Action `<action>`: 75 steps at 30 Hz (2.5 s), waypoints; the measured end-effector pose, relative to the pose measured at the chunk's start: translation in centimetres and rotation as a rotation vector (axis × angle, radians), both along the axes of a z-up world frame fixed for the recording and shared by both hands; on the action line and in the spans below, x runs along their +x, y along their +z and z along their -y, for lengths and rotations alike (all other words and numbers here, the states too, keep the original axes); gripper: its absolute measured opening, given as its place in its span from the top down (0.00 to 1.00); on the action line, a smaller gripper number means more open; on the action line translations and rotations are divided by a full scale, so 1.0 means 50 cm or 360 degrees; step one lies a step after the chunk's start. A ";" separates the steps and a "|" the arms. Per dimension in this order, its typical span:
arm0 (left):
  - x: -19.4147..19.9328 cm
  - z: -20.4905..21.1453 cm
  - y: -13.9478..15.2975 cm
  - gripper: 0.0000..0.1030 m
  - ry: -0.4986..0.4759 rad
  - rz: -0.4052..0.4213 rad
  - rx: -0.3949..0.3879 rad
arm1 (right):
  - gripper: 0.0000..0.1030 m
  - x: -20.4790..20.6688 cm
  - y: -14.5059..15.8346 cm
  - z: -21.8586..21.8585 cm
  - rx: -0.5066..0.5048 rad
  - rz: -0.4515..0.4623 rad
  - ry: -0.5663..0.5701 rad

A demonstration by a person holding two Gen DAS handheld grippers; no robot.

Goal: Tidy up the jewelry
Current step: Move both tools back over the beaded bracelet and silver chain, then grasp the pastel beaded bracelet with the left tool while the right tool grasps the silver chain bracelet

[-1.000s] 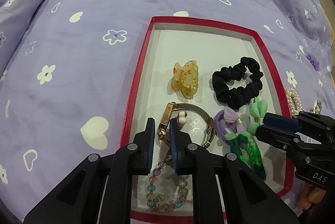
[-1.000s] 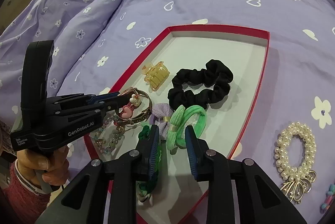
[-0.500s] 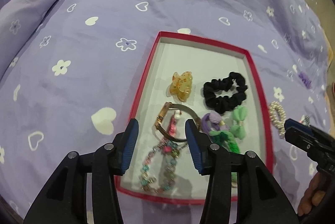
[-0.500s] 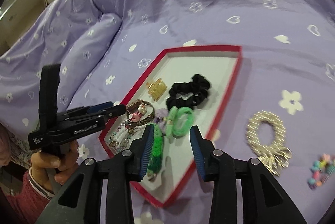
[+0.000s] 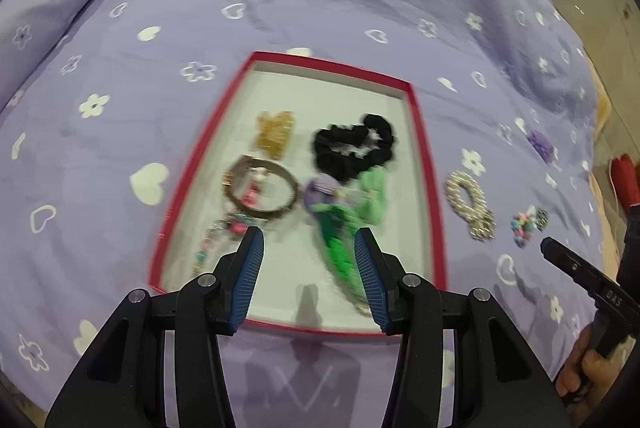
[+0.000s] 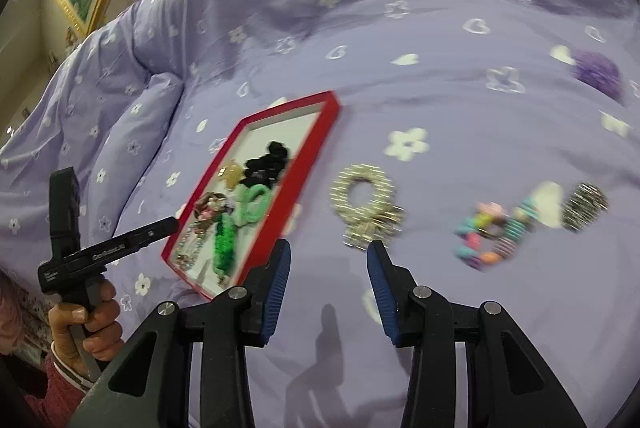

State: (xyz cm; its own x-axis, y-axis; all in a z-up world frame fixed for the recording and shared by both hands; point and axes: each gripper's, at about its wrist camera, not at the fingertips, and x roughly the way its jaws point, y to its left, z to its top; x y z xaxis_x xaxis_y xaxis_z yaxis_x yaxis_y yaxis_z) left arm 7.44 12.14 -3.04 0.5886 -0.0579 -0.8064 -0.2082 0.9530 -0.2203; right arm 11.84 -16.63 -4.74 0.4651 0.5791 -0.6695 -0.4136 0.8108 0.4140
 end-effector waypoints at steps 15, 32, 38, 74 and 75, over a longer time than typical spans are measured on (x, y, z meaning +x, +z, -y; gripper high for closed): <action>0.042 0.153 0.017 0.55 -0.0259 -0.0001 0.0028 | 0.58 -0.025 -0.030 0.199 -0.0007 -0.0046 -0.0300; 0.142 0.376 0.002 0.55 -0.0642 -0.0030 0.0060 | 0.58 0.060 -0.048 0.300 -0.0089 -0.0051 -0.0460; 0.190 0.438 -0.035 0.55 -0.0740 -0.0081 0.0032 | 0.58 0.109 -0.064 0.296 -0.0164 -0.0064 -0.0458; 0.121 0.398 0.038 0.87 -0.0785 0.0165 -0.0007 | 0.86 0.061 -0.008 0.234 -0.0078 0.0084 -0.0296; 0.114 0.391 0.043 0.87 -0.0771 0.0175 -0.0006 | 0.86 0.057 -0.003 0.230 -0.0071 0.0092 -0.0289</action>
State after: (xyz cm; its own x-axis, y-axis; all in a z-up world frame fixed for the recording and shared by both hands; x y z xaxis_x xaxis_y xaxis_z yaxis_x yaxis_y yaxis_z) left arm 13.12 -7.41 -0.88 0.5746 -0.3487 -0.7404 0.2833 0.9335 -0.2197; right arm 14.69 -28.14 -4.90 0.5974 0.4526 -0.6620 -0.2809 0.8913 0.3558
